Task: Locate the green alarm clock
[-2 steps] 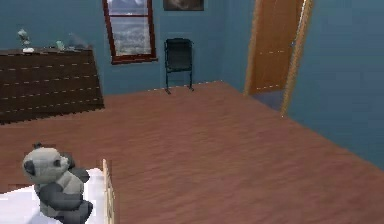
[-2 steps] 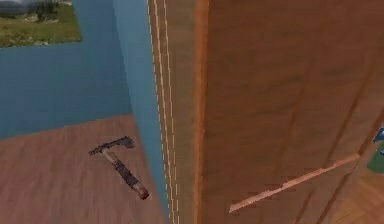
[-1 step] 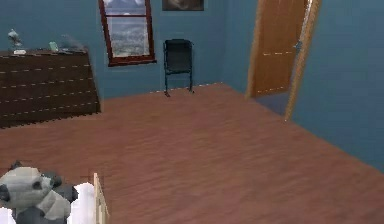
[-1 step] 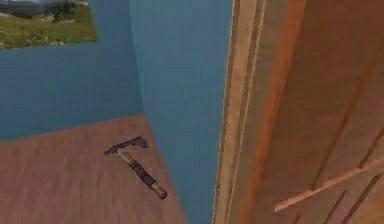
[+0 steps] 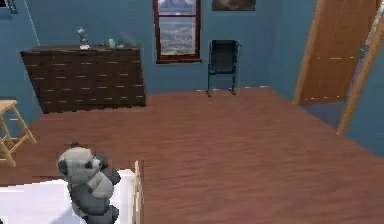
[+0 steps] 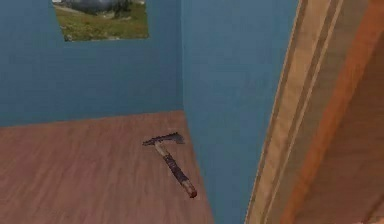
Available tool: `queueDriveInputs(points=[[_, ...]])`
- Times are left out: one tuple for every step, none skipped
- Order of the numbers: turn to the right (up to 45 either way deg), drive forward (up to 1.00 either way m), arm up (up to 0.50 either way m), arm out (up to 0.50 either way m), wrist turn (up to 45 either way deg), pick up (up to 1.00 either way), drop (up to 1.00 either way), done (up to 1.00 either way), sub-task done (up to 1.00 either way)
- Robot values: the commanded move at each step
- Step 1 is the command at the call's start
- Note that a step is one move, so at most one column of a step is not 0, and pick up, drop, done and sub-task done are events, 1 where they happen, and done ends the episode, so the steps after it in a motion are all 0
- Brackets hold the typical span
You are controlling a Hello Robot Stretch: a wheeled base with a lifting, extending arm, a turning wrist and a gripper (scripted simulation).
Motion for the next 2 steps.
queueDriveInputs(points=[[0.0, 1.0, 0.0, 0.0, 0.0, 0.0, 0.0, 0.0, 0.0], [-3.0, 0.0, 0.0, 0.0, 0.0, 0.0, 0.0, 0.0, 0.0]])
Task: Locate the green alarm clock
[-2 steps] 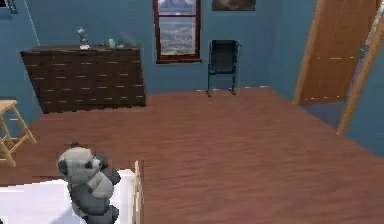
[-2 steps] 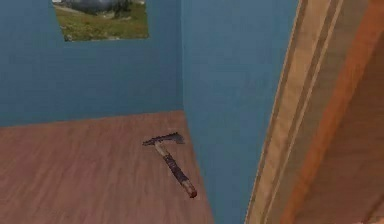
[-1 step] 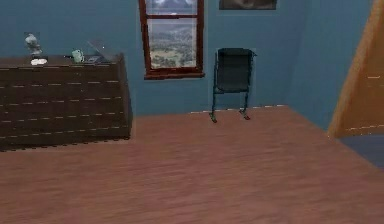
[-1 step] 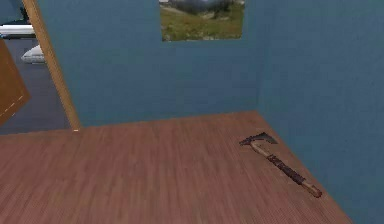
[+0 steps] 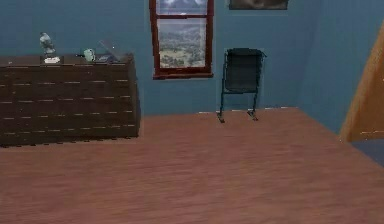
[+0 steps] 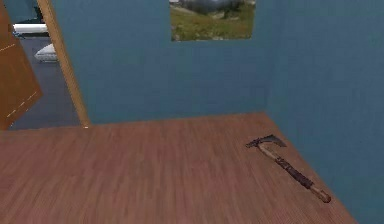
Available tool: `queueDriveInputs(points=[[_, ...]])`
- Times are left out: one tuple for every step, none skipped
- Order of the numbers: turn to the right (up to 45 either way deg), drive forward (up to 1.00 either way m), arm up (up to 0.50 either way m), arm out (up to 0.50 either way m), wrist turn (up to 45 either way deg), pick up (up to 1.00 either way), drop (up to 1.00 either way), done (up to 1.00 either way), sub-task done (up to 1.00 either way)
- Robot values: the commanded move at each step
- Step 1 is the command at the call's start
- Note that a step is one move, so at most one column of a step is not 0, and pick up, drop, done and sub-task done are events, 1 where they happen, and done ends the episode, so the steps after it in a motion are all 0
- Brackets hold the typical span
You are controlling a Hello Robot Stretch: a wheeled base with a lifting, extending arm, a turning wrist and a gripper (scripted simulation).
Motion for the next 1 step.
queueDriveInputs(points=[[45.0, 0.0, 0.0, 0.0, 0.0, 0.0, 0.0, 0.0, 0.0]])
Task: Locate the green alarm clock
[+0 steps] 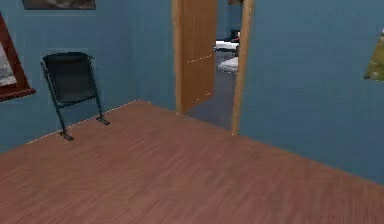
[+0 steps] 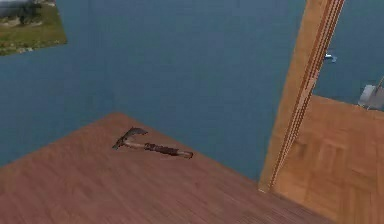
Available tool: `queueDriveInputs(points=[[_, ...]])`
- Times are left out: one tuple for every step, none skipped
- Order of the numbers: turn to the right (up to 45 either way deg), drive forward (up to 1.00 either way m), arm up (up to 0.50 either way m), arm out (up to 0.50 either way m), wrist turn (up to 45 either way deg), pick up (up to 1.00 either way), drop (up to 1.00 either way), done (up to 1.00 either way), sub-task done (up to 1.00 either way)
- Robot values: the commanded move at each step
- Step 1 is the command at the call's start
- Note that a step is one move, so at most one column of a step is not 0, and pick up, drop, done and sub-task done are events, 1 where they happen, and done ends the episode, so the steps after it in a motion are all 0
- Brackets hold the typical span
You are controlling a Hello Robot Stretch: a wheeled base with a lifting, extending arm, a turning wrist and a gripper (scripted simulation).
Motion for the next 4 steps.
queueDriveInputs(points=[[36.0, 0.0, 0.0, 0.0, 0.0, 0.0, 0.0, 0.0, 0.0], [0.0, 0.2, 0.0, 0.0, 0.0, 0.0, 0.0, 0.0, 0.0], [-45.0, 0.0, 0.0, 0.0, 0.0, 0.0, 0.0, 0.0, 0.0], [-42.0, 0.0, 0.0, 0.0, 0.0, 0.0, 0.0, 0.0, 0.0]])
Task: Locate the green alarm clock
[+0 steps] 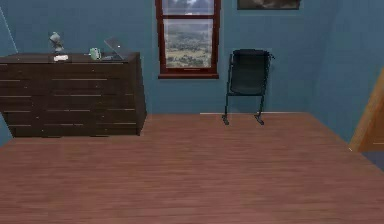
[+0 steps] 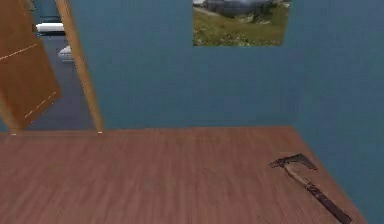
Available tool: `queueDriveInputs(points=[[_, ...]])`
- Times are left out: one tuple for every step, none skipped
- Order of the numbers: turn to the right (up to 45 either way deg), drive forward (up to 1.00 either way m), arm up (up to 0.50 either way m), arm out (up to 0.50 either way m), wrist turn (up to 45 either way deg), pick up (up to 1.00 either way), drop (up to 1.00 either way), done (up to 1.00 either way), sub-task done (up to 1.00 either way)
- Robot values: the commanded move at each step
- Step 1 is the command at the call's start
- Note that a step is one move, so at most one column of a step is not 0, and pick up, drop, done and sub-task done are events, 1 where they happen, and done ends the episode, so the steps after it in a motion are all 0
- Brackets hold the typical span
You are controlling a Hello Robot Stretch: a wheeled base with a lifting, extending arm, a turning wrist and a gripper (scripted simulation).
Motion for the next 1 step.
queueDriveInputs(points=[[0.0, 0.65, 0.0, 0.0, 0.0, 0.0, 0.0, 0.0, 0.0]])
